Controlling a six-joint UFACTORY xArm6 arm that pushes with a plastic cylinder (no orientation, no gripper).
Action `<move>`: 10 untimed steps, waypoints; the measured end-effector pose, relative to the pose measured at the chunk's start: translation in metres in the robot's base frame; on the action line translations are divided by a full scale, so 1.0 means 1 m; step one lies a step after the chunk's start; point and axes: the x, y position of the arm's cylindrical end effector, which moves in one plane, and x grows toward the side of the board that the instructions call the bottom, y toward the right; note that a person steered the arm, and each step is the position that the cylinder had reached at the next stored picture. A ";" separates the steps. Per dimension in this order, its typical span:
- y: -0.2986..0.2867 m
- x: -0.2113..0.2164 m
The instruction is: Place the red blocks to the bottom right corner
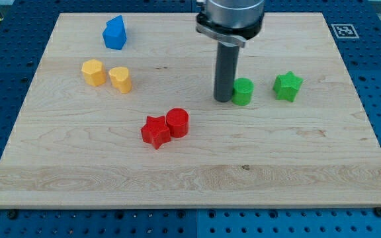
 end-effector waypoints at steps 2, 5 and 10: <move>0.005 0.000; -0.223 0.028; -0.076 0.080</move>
